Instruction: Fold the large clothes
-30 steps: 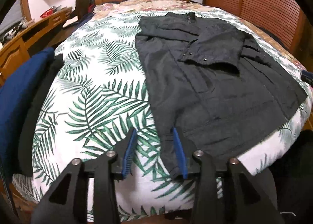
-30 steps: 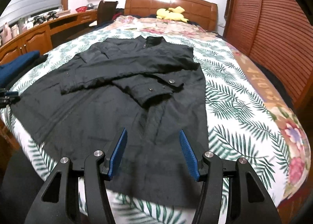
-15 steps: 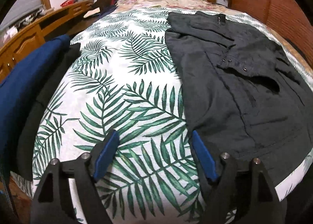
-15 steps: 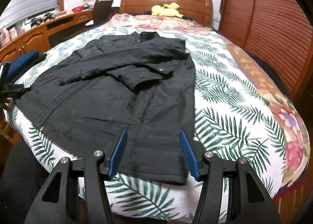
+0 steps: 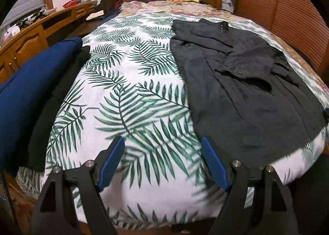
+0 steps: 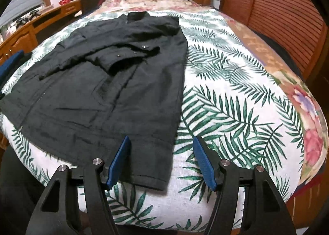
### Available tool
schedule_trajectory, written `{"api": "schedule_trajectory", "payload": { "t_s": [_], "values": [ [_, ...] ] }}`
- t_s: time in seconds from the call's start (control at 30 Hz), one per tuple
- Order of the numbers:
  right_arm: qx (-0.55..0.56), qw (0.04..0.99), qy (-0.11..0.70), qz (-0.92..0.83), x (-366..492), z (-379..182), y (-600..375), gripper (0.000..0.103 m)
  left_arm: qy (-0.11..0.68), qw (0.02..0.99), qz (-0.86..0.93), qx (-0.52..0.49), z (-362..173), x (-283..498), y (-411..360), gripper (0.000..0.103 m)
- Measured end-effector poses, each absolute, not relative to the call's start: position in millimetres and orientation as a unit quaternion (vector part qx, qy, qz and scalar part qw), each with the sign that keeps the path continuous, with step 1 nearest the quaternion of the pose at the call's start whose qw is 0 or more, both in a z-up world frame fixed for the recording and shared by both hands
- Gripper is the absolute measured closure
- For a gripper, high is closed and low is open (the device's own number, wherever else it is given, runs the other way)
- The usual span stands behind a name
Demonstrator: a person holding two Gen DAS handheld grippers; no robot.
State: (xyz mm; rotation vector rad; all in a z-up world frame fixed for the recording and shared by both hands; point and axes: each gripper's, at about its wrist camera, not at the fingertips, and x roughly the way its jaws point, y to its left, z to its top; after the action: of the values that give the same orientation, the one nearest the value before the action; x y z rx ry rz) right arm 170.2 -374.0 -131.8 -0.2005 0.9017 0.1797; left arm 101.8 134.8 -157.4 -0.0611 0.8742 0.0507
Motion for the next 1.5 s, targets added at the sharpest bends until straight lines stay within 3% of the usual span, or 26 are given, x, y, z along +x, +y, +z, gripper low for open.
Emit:
{"api": "schedule_trajectory", "payload": {
  "t_s": [0.77, 1.0, 1.23, 1.33, 1.37, 1.4, 1.5],
  "values": [
    [-0.087, 0.886, 0.446, 0.094, 172, -142, -375, 0.037, 0.401, 0.911, -0.076, -0.05, -140, 80, 84, 0.025],
    [-0.074, 0.889, 0.443, 0.092, 172, -144, -376, 0.037, 0.408, 0.909, -0.08, -0.042, -149, 81, 87, 0.037],
    [-0.073, 0.89, 0.442, 0.087, 172, -145, -375, 0.037, 0.403, 0.91, -0.079, -0.057, -157, 77, 99, 0.043],
    [-0.074, 0.889, 0.443, 0.09, 171, -144, -374, 0.038, 0.398, 0.912, -0.079, -0.062, -158, 78, 99, 0.051],
    [-0.074, 0.888, 0.443, 0.097, 170, -144, -373, 0.043, 0.396, 0.912, -0.079, -0.062, -159, 78, 98, 0.052],
    [-0.073, 0.888, 0.442, 0.106, 168, -144, -371, 0.056, 0.396, 0.913, -0.08, -0.063, -160, 79, 96, 0.052],
    [-0.082, 0.887, 0.439, 0.12, 164, -143, -365, 0.069, 0.395, 0.912, -0.084, -0.067, -161, 81, 92, 0.057]
  ]
}}
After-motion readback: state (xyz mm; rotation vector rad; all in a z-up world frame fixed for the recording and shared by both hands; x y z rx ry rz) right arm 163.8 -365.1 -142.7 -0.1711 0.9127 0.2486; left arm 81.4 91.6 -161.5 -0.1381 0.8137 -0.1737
